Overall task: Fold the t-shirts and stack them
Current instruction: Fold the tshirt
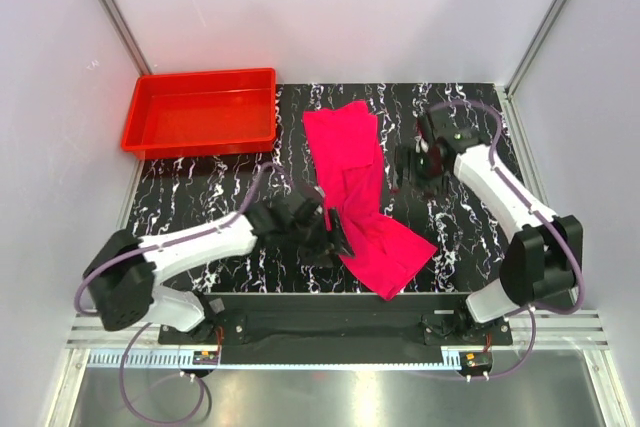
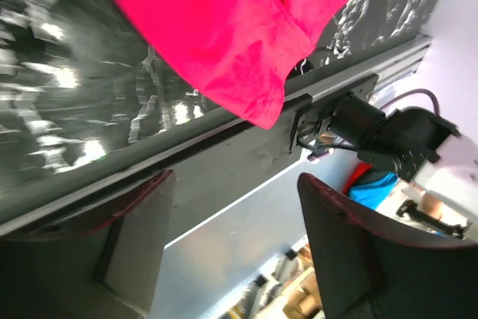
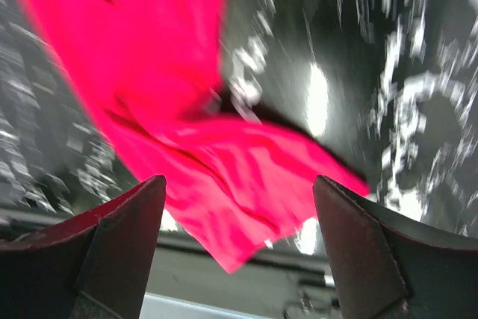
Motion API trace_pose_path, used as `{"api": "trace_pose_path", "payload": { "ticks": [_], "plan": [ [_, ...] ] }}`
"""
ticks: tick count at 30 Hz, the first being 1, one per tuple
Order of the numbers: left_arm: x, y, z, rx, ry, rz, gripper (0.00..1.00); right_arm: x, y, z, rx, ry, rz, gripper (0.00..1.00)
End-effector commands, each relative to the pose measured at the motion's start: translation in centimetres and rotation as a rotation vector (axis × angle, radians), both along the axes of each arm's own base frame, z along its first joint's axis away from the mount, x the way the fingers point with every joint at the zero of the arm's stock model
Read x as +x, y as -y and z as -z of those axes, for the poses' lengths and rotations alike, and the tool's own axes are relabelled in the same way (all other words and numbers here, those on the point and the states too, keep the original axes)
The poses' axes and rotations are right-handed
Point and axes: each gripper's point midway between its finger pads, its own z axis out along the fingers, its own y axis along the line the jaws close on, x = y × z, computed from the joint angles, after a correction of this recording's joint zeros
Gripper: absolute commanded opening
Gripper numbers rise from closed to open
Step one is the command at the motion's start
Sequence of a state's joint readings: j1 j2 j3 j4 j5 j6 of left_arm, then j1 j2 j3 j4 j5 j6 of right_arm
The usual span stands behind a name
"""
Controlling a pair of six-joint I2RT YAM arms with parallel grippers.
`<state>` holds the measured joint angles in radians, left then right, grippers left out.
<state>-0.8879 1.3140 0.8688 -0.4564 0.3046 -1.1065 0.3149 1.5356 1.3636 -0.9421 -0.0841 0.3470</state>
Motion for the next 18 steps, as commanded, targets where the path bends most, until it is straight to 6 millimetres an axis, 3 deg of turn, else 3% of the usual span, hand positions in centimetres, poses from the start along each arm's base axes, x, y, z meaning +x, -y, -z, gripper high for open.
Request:
{"api": "trace_pose_path", "payload": {
  "ticks": [1,2,3,5,9,11,18],
  "plan": [
    [-0.2,4.4,1.0,-0.05,-0.06,-0.134,0.68,-2.6,0.1,2.3,0.047,-0.058,-0.025,0.87],
    [-0.2,5.4,0.7,-0.049,-0.055,-0.138,0.68,-3.5,0.7,3.3,0.036,-0.084,-0.015,0.87],
    [-1.3,6.5,1.4,-0.025,-0.074,-0.134,0.67,-3.9,1.0,3.6,0.035,-0.092,-0.008,0.87],
    [-1.6,7.9,1.4,-0.019,-0.082,-0.162,0.67,-4.7,2.0,3.9,0.032,-0.102,0.019,0.86],
    [-3.6,10.9,2.5,-0.025,-0.182,-0.237,0.68,-4.4,4.3,3.3,-0.01,-0.065,0.081,0.86],
    [-4.1,11.5,3.9,0.008,-0.226,-0.266,0.7,-4.0,5.0,2.8,-0.012,-0.064,0.114,0.86],
    [-5.9,12.6,6.7,0.075,-0.381,-0.382,0.67,-4.0,4.3,1.4,0.055,-0.05,0.117,0.86]
  ]
}}
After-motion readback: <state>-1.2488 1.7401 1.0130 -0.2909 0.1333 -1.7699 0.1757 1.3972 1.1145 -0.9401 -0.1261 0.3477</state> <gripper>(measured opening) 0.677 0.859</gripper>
